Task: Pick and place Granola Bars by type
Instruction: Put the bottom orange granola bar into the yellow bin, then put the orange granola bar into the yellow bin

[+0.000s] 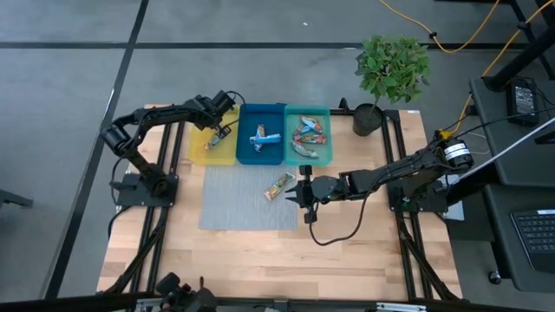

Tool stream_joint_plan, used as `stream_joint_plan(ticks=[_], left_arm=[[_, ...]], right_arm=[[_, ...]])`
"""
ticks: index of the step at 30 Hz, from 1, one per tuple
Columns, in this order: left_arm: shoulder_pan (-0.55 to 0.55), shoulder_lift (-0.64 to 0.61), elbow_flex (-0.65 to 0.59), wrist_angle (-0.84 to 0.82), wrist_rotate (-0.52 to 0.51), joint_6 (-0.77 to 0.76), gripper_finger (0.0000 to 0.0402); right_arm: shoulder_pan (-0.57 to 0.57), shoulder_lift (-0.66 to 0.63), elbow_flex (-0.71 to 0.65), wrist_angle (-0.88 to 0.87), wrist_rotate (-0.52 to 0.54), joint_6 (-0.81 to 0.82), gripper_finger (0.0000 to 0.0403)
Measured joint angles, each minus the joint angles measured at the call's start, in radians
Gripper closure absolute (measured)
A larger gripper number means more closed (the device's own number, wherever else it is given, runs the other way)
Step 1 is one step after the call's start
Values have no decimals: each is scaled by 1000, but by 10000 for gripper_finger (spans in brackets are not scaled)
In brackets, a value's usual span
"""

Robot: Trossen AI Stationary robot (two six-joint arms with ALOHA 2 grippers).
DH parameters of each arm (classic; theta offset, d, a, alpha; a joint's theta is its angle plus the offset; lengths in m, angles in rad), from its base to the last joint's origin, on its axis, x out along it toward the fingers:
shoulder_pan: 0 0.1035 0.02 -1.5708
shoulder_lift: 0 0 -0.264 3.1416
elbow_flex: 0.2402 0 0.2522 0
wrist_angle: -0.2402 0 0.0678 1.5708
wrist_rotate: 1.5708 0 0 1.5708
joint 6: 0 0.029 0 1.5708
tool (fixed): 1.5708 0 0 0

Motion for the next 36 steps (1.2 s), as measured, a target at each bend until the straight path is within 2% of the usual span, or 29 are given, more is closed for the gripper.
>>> stream_joint_plan(ticks=[11, 24, 28, 33, 36], left_arm=[[-10, 5, 0, -10, 3, 26, 361], [-26, -7, 0, -25, 2, 77, 278], [-62, -57, 20, -71, 2, 75, 257], [-145, -177, 74, -156, 3, 46, 245], [-206, -269, 105, -182, 13, 22, 245]], right_arm=[[0, 0, 0, 0, 0, 0, 312], [0, 0, 0, -12, -2, 0, 312], [0, 1, 0, -26, -6, -5, 312], [-8, 1, 0, -54, -135, -63, 311], [-9, 1, 0, -78, -144, -110, 293]])
